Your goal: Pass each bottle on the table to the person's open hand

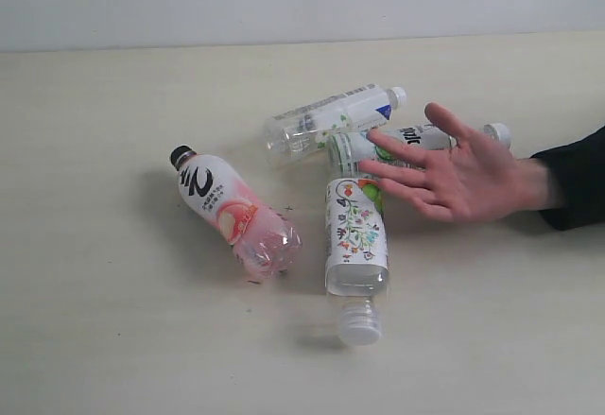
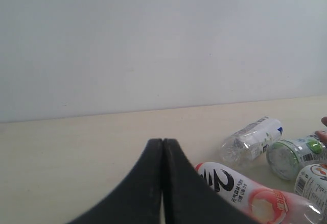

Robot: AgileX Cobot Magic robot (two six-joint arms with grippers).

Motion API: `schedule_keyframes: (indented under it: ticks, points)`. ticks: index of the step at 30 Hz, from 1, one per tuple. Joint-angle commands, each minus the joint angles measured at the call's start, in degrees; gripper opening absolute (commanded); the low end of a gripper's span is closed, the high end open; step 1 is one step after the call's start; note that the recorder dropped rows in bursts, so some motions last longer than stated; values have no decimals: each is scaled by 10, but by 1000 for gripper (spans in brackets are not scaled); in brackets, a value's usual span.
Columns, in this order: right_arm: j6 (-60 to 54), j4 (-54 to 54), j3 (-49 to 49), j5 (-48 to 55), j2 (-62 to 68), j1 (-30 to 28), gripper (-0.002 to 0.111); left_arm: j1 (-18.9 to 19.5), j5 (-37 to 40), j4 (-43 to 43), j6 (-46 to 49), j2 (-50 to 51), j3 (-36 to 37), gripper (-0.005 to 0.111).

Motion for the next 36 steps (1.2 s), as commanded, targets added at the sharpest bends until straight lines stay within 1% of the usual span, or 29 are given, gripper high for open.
schedule_keyframes:
  ticks: [1,4,7,11,15,17,18,26,27,28,31,32,36]
  points:
    - [-82,47,-102,97,124,25,0,2,-1,0,-4,1,2,0]
    - [-125,60,-161,144,209,43,0,2,-1,0,-4,1,2,0]
    - [-137,60,-219,195,289,67,7,2,-1,0,-4,1,2,0]
    - [-148,61,-273,237,368,104,22,2,-1,0,-4,1,2,0]
    - [-171,89,-296,249,421,138,38,2,-1,0,-4,1,2,0]
    - [-170,107,-300,238,438,151,45,2,-1,0,-4,1,2,0]
    - [-170,118,-300,229,442,154,47,2,-1,0,-4,1,2,0]
    - [-184,162,-300,197,457,164,48,2,-1,0,-4,1,2,0]
    - [-184,162,-300,195,457,166,49,2,-1,0,-4,1,2,0]
    - [-184,161,-300,194,457,172,52,2,-1,0,-4,1,2,0]
    - [-184,145,-300,191,459,199,68,2,-1,0,-4,1,2,0]
    - [-183,133,-303,189,459,210,71,2,-1,0,-4,1,2,0]
    - [-139,76,-335,201,476,243,72,2,-1,0,-4,1,2,0]
